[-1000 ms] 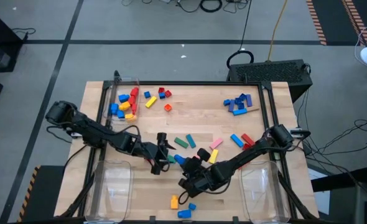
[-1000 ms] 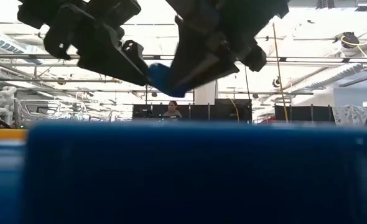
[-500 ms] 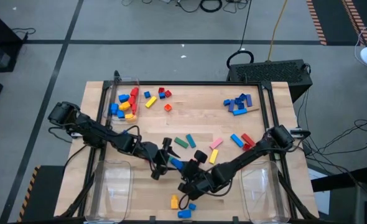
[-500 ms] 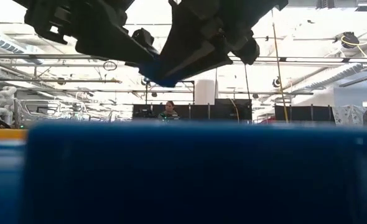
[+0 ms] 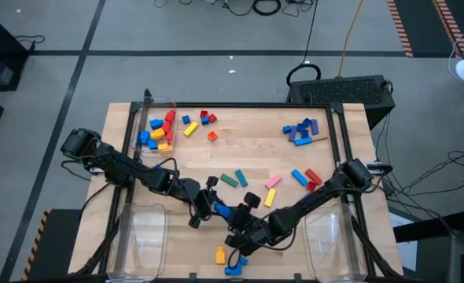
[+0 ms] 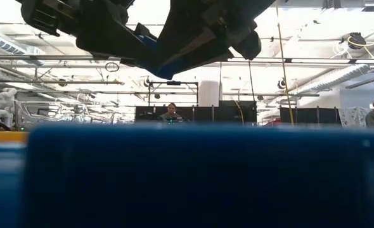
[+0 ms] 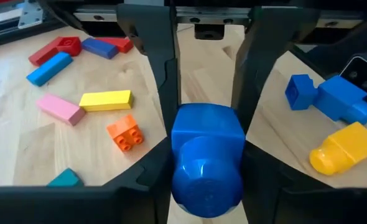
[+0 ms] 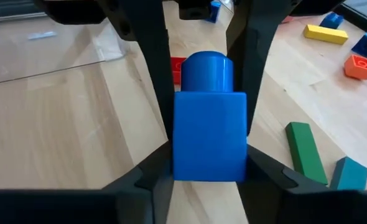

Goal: Sort blocks by size
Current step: Put the blue one stud game piece into the top left transparent bin

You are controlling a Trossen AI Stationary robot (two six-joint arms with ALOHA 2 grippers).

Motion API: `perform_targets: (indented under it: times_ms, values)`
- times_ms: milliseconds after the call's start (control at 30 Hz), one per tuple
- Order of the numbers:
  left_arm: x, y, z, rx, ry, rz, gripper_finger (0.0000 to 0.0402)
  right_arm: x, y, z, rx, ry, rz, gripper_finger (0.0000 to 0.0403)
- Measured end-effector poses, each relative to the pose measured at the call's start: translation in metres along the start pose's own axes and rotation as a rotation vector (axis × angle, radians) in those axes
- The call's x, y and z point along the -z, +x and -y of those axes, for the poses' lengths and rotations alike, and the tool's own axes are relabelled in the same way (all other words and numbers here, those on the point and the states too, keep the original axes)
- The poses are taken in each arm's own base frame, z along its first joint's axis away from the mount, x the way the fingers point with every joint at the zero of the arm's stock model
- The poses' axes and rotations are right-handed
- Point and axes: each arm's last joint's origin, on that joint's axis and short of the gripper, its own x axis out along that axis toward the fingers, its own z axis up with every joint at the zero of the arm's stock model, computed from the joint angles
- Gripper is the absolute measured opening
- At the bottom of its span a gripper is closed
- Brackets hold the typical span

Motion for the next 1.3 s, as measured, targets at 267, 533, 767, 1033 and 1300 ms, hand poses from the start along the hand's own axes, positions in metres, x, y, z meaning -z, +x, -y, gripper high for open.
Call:
perform_targets:
  times_ms: [267,533,767,1033,1300]
  values:
    - [-0.007,-0.008,-0.005,-0.159,-0.024,-0.004,0.0161,0.003,-0.012,0.004,0.006,0.114,-0.075,0.0227]
    - [-0.009,-0.022,-0.019,-0.436,-0.159,-0.028,0.0148,0.01,-0.038,0.029,0.181,0.032,-0.209,0.0233]
    - [-0.001,-0.045,-0.046,-0.69,-0.366,-0.085,0.0161,0.016,-0.028,0.052,0.287,-0.11,-0.289,0.0231]
    - [0.019,-0.084,-0.088,-0.89,-0.531,-0.221,0.0164,0.013,0.012,0.095,0.178,-0.148,-0.367,0.0231]
    - [0.03,-0.137,-0.113,-1.053,-0.633,-0.245,0.015,-0.005,0.031,0.126,-0.018,-0.106,-0.282,0.0231]
